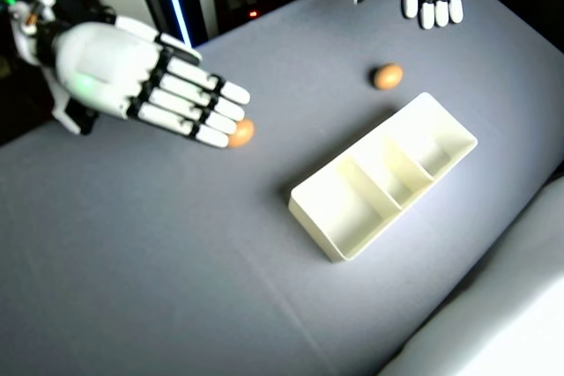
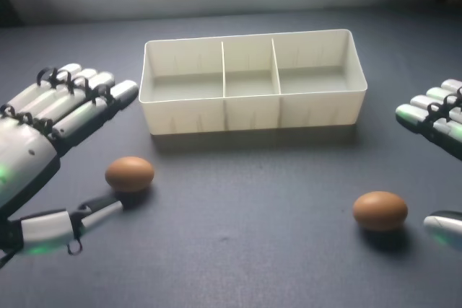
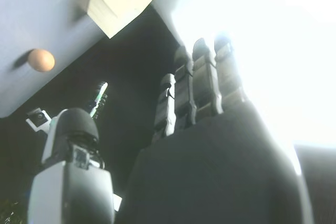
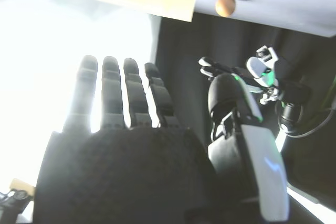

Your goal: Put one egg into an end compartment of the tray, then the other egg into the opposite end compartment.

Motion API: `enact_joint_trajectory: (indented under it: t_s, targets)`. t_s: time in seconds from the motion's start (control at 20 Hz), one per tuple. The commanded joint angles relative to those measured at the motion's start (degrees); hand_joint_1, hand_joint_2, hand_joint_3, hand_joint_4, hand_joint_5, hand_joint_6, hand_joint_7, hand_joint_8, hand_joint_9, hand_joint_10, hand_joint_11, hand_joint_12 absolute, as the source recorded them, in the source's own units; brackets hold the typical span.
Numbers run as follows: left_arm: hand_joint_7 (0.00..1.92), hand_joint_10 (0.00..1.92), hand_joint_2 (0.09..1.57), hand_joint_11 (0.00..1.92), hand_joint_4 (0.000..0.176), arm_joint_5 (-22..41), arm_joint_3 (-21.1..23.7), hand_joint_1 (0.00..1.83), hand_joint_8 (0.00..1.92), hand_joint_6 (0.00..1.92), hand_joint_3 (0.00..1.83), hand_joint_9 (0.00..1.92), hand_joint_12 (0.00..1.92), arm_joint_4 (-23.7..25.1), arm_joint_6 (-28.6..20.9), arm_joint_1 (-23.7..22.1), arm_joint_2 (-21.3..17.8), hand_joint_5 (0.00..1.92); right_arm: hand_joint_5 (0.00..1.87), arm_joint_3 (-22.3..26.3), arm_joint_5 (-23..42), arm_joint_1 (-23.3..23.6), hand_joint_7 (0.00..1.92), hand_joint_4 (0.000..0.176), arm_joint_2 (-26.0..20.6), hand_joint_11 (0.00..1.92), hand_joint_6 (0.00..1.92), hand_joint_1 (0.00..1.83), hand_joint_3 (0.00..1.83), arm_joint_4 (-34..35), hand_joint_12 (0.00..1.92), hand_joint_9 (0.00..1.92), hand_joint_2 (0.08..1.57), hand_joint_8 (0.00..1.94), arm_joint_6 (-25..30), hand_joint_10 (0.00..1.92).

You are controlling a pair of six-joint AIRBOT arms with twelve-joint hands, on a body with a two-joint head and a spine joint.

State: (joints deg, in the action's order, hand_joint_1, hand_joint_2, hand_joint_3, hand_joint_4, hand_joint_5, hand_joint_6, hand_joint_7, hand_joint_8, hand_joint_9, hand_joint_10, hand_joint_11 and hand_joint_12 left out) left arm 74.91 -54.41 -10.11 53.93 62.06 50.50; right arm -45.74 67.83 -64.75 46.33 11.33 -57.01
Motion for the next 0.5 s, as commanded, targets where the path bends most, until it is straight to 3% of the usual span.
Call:
enact_joint_trajectory:
  t_s: [0.0, 0.05, 0.1, 0.25, 0.35, 0.4, 0.45]
  targets:
    - [0.0, 0.0, 1.12, 0.0, 0.085, 6.4, -0.2, 0.68, 0.0, 0.0, 0.06, 0.0, 0.0, 0.5, -0.3, -0.8, 0.4, 0.0, 0.0, 0.1, 6.5, 0.5, 0.0, 0.0, 0.2, 0.0, 0.0, 0.37, 0.07, -0.8, 0.0, 0.0, 1.11, 0.0, 0.3, 0.0]
    - [0.0, 0.0, 1.1, 0.0, 0.095, 5.7, -0.6, 0.65, 0.0, 0.0, 0.04, 0.0, 0.0, 0.8, -0.3, -1.4, 0.9, 0.0, 0.0, 0.0, 6.4, 0.3, 0.0, 0.0, 0.2, 0.0, 0.0, 0.42, 0.05, -0.8, 0.0, 0.0, 1.09, 0.0, 0.3, 0.0]
    - [0.0, 0.0, 1.09, 0.0, 0.127, 4.9, -0.9, 0.58, 0.0, 0.0, 0.04, 0.0, 0.0, 1.0, -0.3, -1.8, 1.2, 0.0, 0.0, -0.2, 6.3, 0.3, 0.0, 0.0, 0.2, 0.0, 0.0, 0.43, 0.05, -0.8, 0.0, 0.0, 1.08, 0.0, 0.3, 0.0]
    - [0.0, 0.0, 1.1, 0.0, 0.108, 2.5, -1.5, 0.59, 0.0, 0.0, 0.03, 0.0, 0.0, 1.8, -0.3, -2.7, 1.7, 0.0, 0.0, -0.3, 6.2, 0.4, 0.0, 0.0, 0.1, 0.0, 0.0, 0.45, 0.04, -0.6, 0.0, 0.0, 1.08, 0.0, 0.3, 0.0]
    - [0.0, 0.0, 1.1, 0.0, 0.113, 0.3, -2.1, 0.59, 0.0, 0.0, 0.03, 0.0, 0.0, 2.0, -0.3, -3.4, 2.1, 0.0, 0.0, -0.4, 6.2, 0.4, 0.0, 0.0, 0.1, 0.0, 0.0, 0.45, 0.04, -0.6, 0.0, 0.0, 1.09, 0.0, 0.5, 0.0]
    - [0.0, 0.0, 1.11, 0.0, 0.138, -1.8, -2.5, 0.62, 0.0, 0.0, 0.03, 0.0, 0.0, 2.1, -0.3, -3.7, 2.2, 0.0, 0.0, -0.4, 6.2, 0.4, 0.0, 0.0, 0.2, 0.0, 0.0, 0.43, 0.04, -0.6, 0.0, 0.0, 1.1, 0.0, 0.6, 0.0]
    - [0.0, 0.0, 1.11, 0.0, 0.13, -2.9, -2.9, 0.67, 0.0, 0.0, 0.02, 0.0, 0.0, 2.1, -0.3, -4.0, 2.4, 0.0, 0.0, -0.4, 6.2, 0.4, 0.0, 0.0, 0.2, 0.0, 0.0, 0.41, 0.04, -0.6, 0.0, 0.0, 1.1, 0.0, 0.6, 0.0]
